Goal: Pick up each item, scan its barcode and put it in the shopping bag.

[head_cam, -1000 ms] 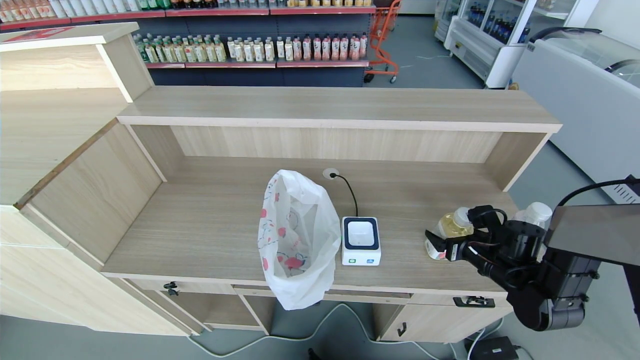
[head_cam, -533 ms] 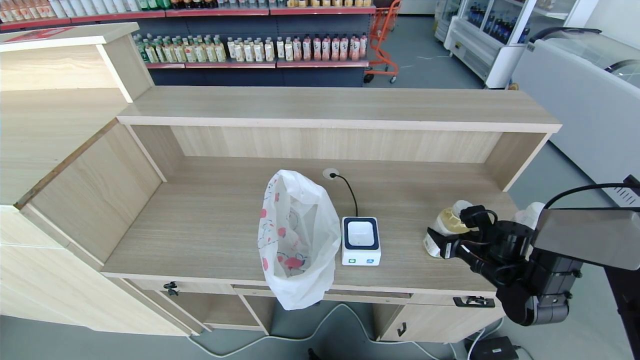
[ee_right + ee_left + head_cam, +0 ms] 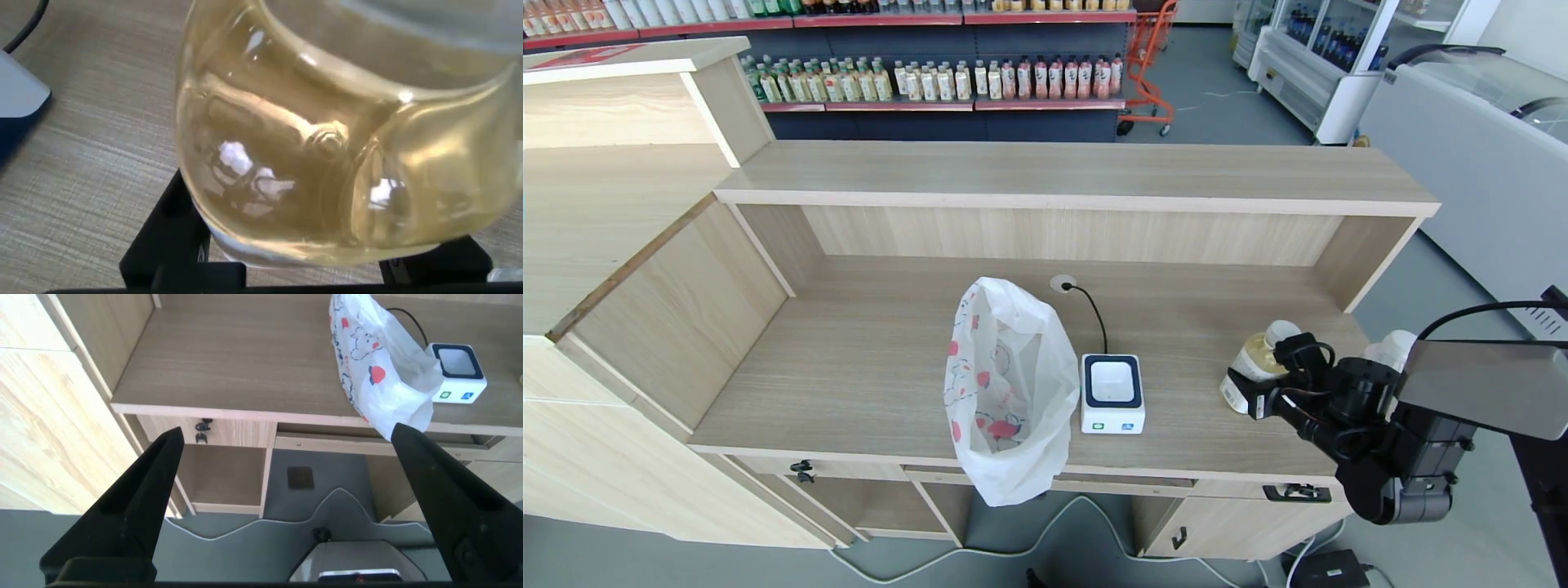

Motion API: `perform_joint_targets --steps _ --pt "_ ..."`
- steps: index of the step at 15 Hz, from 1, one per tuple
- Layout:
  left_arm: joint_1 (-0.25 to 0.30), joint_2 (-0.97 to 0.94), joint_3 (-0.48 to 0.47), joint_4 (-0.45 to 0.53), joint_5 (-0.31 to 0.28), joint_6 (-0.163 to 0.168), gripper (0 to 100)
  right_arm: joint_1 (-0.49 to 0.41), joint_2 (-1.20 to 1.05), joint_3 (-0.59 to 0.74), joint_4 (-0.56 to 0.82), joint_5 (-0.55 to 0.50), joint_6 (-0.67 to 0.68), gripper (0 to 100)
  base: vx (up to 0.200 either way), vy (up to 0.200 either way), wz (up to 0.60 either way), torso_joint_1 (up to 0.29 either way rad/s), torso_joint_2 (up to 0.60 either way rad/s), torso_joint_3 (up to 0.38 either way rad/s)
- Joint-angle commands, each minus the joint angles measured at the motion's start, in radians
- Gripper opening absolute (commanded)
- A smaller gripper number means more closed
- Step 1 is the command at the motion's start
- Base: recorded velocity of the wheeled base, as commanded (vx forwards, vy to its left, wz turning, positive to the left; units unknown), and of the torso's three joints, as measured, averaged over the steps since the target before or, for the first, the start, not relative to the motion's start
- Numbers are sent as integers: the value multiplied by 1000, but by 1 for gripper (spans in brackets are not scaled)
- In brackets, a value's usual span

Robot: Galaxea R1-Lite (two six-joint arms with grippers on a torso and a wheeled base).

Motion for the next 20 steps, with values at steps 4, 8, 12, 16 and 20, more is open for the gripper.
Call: perform_joint_targets --steps 4,8,12,16,20 --pt "0 0 0 0 0 0 100 1 -147 -31 40 41 109 0 0 0 0 0 0 0" --pt "0 0 0 0 0 0 100 3 -467 -56 325 225 319 0 0 0 0 0 0 0" --pt "0 0 0 0 0 0 100 95 -829 -50 551 525 707 0 0 0 0 0 0 0" --pt "0 0 0 0 0 0 100 182 -1020 33 568 777 882 0 0 0 0 0 0 0" --pt "0 0 0 0 0 0 100 325 -1135 93 568 832 985 0 0 0 0 0 0 0"
